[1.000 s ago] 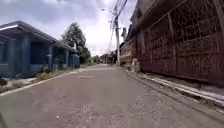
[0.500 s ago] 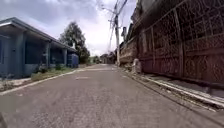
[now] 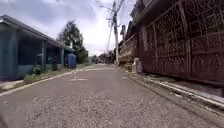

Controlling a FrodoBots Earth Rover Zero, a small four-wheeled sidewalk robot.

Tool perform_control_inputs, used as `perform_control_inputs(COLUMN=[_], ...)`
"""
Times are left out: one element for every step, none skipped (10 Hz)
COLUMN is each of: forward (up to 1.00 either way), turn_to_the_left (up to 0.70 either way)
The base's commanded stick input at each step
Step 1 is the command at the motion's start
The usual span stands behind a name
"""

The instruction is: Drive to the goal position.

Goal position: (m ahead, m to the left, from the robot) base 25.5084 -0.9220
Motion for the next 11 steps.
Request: perform_control_inputs(forward=[0.70, 0.70, 0.70, 0.70, 0.70, 0.70, 0.70, 0.70, 0.70, 0.70, 0.70], turn_to_the_left=[0.00, 0.00, 0.00, 0.00, 0.00, 0.00, 0.00, 0.00, 0.00, 0.00, 0.00])
